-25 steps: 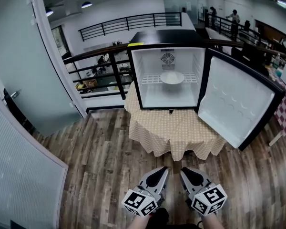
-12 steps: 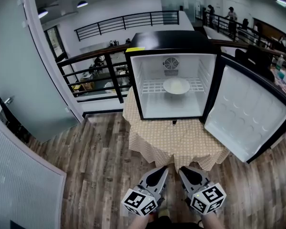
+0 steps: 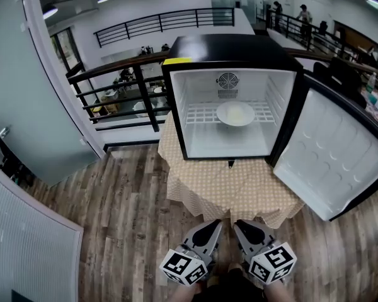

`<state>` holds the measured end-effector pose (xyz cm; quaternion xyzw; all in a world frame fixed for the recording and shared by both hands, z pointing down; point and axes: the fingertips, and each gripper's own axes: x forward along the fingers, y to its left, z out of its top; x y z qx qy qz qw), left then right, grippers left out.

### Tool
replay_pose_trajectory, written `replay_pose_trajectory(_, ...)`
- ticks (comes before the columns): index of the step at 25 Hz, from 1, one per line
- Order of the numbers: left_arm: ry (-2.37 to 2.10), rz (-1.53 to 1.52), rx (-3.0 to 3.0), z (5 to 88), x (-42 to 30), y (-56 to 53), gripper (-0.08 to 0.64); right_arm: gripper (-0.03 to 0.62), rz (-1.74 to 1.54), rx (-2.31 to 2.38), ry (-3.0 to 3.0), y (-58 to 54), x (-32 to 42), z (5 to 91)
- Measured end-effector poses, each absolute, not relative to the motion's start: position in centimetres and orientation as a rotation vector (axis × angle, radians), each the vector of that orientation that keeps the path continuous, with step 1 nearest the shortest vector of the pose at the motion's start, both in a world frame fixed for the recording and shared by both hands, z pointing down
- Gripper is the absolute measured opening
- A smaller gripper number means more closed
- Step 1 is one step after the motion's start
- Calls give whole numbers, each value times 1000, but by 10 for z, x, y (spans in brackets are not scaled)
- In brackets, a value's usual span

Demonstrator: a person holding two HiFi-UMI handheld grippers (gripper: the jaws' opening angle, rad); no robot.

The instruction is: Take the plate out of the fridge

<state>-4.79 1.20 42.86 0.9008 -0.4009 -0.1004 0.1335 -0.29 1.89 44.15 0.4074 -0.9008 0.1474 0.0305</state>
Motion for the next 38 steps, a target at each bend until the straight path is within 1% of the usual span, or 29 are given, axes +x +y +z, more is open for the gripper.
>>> replay_pose_trajectory(38,-1136,-276,2630,422,-24,-172,12,55,481,1251,-2826,-171,4,428)
